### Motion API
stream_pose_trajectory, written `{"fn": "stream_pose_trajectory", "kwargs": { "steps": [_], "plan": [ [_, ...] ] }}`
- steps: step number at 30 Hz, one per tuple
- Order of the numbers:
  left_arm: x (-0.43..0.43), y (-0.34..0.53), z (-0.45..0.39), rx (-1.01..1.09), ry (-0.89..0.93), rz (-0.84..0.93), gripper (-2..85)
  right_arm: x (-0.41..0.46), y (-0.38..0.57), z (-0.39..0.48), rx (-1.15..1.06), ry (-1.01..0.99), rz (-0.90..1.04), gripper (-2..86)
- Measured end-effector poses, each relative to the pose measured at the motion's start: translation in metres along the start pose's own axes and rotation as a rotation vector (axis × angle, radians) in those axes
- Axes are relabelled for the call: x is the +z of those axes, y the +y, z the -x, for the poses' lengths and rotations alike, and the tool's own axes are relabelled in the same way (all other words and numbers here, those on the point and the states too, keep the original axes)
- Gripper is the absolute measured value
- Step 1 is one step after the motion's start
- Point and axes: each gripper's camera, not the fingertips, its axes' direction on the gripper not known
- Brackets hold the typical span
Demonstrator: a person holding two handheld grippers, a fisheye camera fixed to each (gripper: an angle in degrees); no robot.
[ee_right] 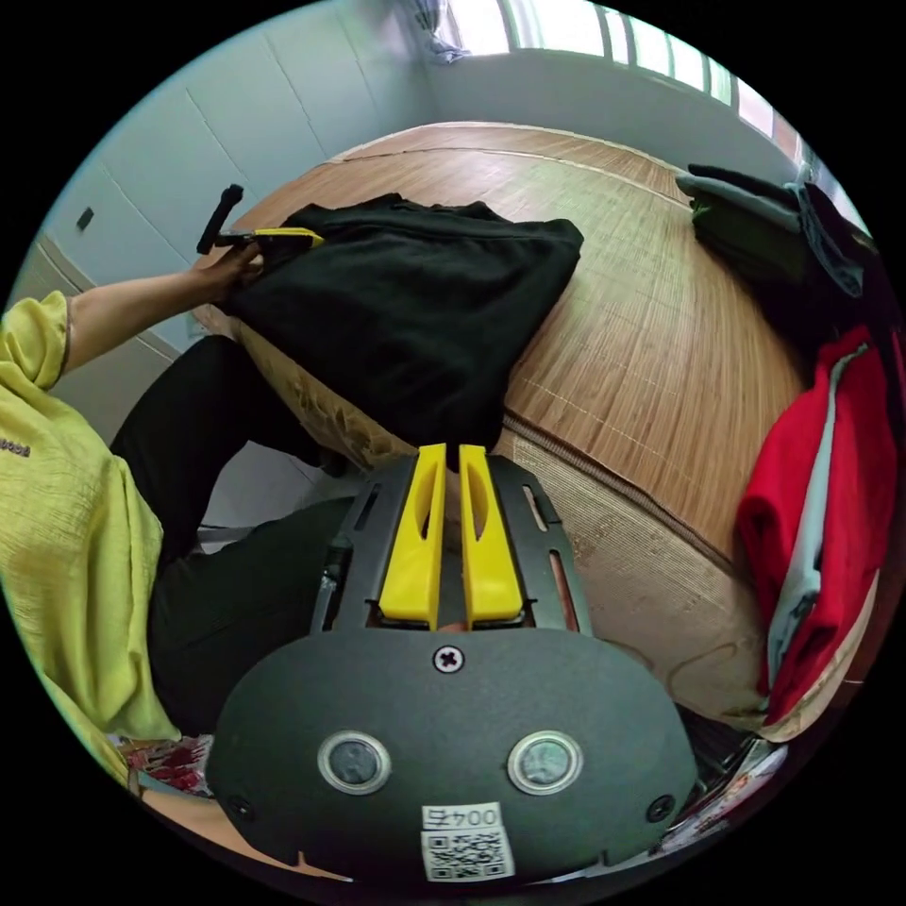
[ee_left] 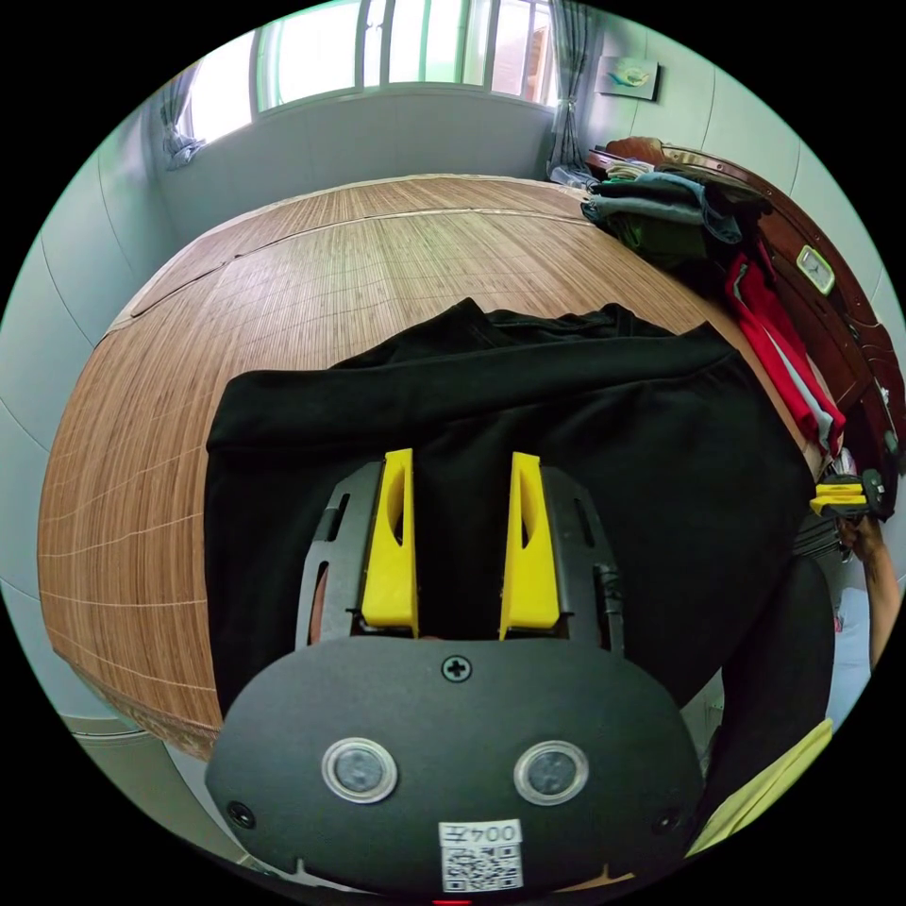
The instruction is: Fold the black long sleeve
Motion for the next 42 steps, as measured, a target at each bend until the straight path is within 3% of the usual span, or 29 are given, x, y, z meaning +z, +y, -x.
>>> {"fn": "stream_pose_trajectory", "kwargs": {
  "steps": [9, 14, 22, 28, 32, 38, 42],
  "plan": [
    [0.005, -0.001, 0.005, 0.000, -0.001, -0.001, 13.4, 0.005, 0.011, 0.001, 0.142, -0.079, 0.009, 4.5],
    [0.007, -0.002, 0.007, -0.001, 0.001, -0.002, 13.5, -0.017, -0.008, 0.033, 0.193, -0.096, -0.157, 12.2],
    [0.011, -0.001, 0.008, 0.004, 0.003, -0.005, 13.6, 0.032, -0.103, 0.099, 0.235, -0.029, -0.311, 13.9],
    [0.015, 0.001, 0.008, 0.001, 0.008, -0.007, 13.7, 0.106, -0.160, 0.101, 0.228, 0.122, -0.086, 16.0],
    [0.017, 0.002, 0.006, -0.001, 0.006, -0.008, 13.7, 0.111, -0.143, 0.102, 0.192, 0.086, -0.235, 16.2],
    [0.006, -0.004, 0.000, 0.052, 0.079, 0.025, 14.0, 0.115, -0.142, 0.108, 0.177, 0.111, -0.249, 15.8],
    [-0.037, 0.002, 0.023, 0.000, 0.092, -0.068, 12.8, 0.114, -0.142, 0.108, 0.174, 0.115, -0.256, 15.7]
  ]
}}
